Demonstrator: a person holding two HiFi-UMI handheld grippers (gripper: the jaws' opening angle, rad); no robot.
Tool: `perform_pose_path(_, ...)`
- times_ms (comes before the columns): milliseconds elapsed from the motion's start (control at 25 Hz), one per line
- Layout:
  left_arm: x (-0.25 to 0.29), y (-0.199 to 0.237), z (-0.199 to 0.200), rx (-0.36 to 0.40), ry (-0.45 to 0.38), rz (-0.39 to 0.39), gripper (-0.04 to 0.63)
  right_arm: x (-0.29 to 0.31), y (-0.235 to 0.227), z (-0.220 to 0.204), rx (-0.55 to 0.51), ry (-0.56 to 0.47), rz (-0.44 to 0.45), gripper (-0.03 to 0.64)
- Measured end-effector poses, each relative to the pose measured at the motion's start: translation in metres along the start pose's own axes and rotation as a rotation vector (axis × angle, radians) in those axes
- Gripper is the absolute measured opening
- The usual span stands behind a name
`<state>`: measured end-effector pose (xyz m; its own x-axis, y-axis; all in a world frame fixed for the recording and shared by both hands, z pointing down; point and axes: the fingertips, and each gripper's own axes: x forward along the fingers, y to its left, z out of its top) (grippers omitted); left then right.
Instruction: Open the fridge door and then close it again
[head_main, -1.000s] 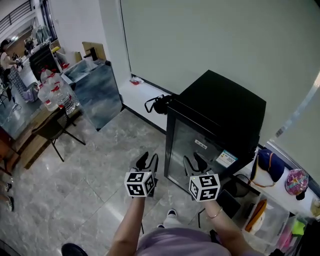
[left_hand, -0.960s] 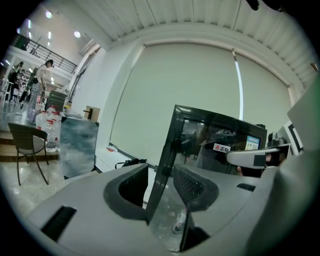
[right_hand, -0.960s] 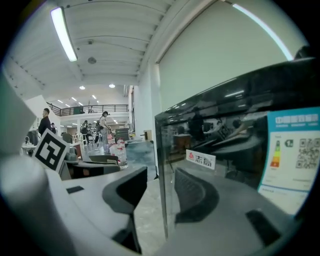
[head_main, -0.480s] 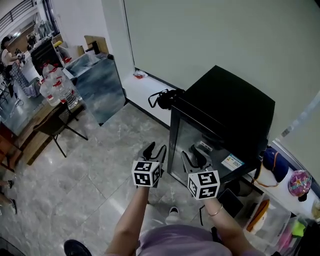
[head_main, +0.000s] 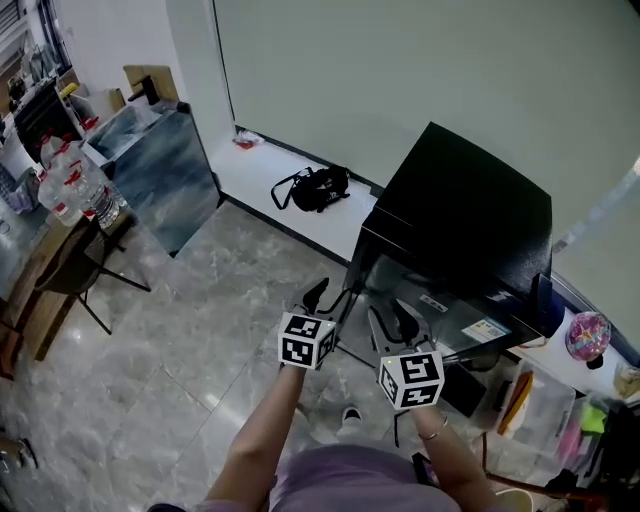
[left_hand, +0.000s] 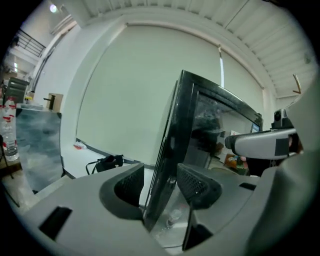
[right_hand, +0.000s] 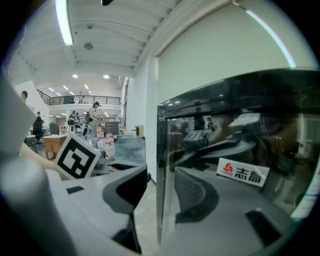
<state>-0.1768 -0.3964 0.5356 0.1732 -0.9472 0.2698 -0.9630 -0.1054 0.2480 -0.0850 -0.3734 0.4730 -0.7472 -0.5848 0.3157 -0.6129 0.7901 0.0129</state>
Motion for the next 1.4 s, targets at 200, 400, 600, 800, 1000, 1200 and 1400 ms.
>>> perform_pose_path(200, 0.021, 0.001, 0.000, 0.034, 0.035, -0.131, 0.193, 0.006, -0.003, -0.006, 0.011, 0.034, -0.101, 0.164)
perform_pose_path(400, 0.037, -0.008, -0.005, 0.076, 0.076, -0.265, 0.195, 0.003, -0.010, -0.013, 0.052, 0.065, -0.212, 0.161)
perform_pose_path(600, 0.047, -0.010, -0.002, 0.123, 0.088, -0.360, 0.190, -0.002, -0.015, -0.013, 0.075, 0.074, -0.292, 0.160)
perform_pose_path(800, 0.050, -0.019, -0.003, 0.145, 0.102, -0.461, 0.193, -0.016, -0.013, -0.019, 0.102, 0.087, -0.363, 0.158)
perform_pose_path(1000, 0.052, -0.018, -0.002, 0.138, 0.098, -0.469, 0.175, -0.030, -0.012, -0.026, 0.125, 0.096, -0.425, 0.156)
perform_pose_path(1200, 0.051, -0.020, -0.005, 0.183, 0.124, -0.473, 0.167, -0.038, -0.011, -0.030, 0.139, 0.101, -0.460, 0.156)
perform_pose_path(1400, 0.050, -0.019, -0.004, 0.183, 0.127, -0.457, 0.166, -0.038, -0.009, -0.027, 0.145, 0.099, -0.483, 0.156)
